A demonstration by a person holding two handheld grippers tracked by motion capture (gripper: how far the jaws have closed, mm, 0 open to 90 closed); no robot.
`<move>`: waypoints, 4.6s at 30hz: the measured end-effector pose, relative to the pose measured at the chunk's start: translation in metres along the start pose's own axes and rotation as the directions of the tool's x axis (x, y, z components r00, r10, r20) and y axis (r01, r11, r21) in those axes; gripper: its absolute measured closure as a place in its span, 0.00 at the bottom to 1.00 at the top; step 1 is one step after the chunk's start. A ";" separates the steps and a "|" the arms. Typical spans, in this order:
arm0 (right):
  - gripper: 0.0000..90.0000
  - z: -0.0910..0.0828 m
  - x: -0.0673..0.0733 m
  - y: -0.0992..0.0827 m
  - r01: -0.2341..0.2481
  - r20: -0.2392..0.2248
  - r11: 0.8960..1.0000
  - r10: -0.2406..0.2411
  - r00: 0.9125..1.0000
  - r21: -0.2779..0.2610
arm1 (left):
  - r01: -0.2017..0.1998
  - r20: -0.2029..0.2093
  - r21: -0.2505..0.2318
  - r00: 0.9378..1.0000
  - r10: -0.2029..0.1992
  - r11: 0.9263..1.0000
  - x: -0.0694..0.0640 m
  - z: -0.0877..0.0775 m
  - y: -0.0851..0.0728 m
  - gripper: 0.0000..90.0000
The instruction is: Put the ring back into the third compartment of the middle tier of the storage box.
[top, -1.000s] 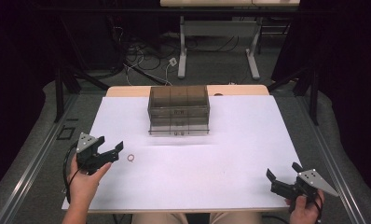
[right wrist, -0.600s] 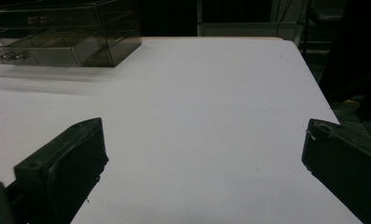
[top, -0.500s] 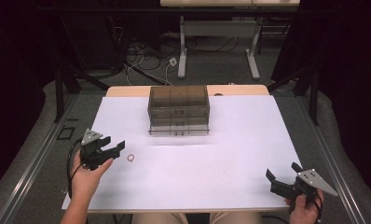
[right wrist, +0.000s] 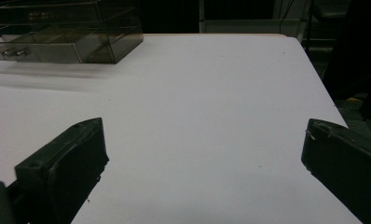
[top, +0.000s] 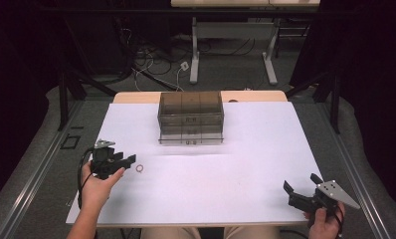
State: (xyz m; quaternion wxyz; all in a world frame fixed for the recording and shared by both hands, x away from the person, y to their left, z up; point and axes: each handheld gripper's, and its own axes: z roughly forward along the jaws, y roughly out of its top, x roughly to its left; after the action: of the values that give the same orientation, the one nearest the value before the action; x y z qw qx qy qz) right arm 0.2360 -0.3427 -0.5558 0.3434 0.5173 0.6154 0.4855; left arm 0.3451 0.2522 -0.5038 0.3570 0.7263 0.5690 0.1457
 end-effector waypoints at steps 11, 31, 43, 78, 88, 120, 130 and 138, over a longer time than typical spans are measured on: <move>0.00 0.000 0.000 0.000 -0.004 -0.008 1.000 0.004 1.000 0.008 | 0.044 -0.024 0.090 0.999 -0.042 0.995 -0.001 0.012 0.001 0.57; 0.00 0.001 -0.001 -0.001 -0.002 -0.011 1.000 0.002 1.000 0.005 | 0.119 -0.036 0.171 0.993 -0.115 0.978 -0.001 0.030 0.001 0.72; 0.00 0.002 0.000 -0.001 -0.005 -0.016 1.000 0.005 1.000 0.010 | 0.153 -0.047 0.170 0.988 -0.147 0.973 0.001 0.036 -0.001 0.80; 0.00 0.002 0.001 -0.002 -0.002 -0.018 1.000 0.002 1.000 0.008 | 0.161 -0.070 0.225 0.986 -0.149 0.961 0.001 0.049 -0.005 0.91; 0.00 0.003 0.002 -0.002 0.000 -0.020 1.000 0.001 1.000 0.018 | 0.161 -0.071 0.229 0.986 -0.148 0.960 0.001 0.050 -0.004 0.92; 0.00 0.003 0.002 -0.003 0.009 -0.027 1.000 -0.008 1.000 0.021 | 0.165 -0.074 0.217 0.985 -0.153 0.962 0.001 0.050 -0.005 0.96; 0.00 0.003 0.001 -0.003 0.009 -0.022 1.000 -0.008 1.000 0.021 | 0.161 -0.074 0.212 0.986 -0.148 0.964 0.001 0.050 -0.005 0.97; 0.00 0.003 0.001 -0.003 0.009 -0.025 1.000 -0.008 1.000 0.018 | 0.160 -0.069 0.213 0.986 -0.149 0.964 0.002 0.047 -0.004 0.97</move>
State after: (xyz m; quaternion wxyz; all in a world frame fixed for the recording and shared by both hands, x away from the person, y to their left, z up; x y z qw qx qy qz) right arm 0.2379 -0.3405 -0.5591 0.3331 0.5117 0.6261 0.4849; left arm 0.3724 0.2383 -0.5399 0.2703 0.7104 0.6456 0.0733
